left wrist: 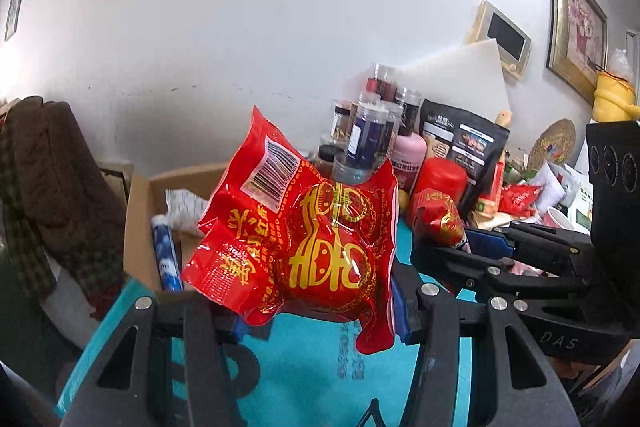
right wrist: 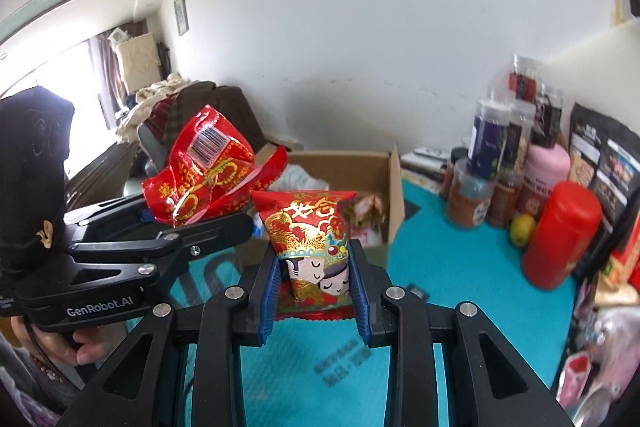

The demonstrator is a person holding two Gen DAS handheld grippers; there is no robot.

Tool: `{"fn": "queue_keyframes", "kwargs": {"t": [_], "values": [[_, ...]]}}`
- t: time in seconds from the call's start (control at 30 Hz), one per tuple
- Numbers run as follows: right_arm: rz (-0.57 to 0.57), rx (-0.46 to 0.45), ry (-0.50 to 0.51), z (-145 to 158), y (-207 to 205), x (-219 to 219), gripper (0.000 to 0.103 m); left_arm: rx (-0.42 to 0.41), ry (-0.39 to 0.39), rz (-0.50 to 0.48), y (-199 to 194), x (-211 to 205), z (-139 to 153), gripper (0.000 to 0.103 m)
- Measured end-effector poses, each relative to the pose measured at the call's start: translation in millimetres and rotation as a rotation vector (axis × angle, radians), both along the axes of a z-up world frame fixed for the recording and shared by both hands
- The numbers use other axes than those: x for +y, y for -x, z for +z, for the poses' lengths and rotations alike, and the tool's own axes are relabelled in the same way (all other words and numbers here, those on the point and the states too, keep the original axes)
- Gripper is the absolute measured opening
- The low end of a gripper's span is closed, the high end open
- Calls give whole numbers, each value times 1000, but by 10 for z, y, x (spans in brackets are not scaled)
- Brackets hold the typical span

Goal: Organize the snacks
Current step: 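Lift both red snack bags and carry them toward the cardboard box, then lower the large red bag into the box with the left tool while the right tool releases its bag inside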

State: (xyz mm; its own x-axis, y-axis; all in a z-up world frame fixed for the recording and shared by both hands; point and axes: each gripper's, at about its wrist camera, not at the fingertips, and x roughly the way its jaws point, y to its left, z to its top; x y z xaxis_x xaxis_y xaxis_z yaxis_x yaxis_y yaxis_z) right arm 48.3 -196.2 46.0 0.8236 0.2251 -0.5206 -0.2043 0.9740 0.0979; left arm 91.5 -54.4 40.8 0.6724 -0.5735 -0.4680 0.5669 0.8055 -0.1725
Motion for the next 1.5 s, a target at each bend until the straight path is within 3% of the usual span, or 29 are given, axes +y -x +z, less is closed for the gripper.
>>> {"fn": "queue_keyframes", "kwargs": {"t": [0.43,0.87,1.0,1.1,1.5], "values": [[12,-38,29,138,-740,-2,31,-37,16,25,-766,-20,100,52],[35,-48,76,118,-1550,59,31,-9,-4,44,-1579,-13,17,52],[45,-25,85,54,-1781,65,31,-1,-41,61,-1756,-55,-79,52],[49,5,75,-30,-1937,35,31,49,-56,49,-1930,-80,-198,52],[41,183,22,-383,-2370,-116,31,150,-126,48,-2299,-190,-509,52]]}}
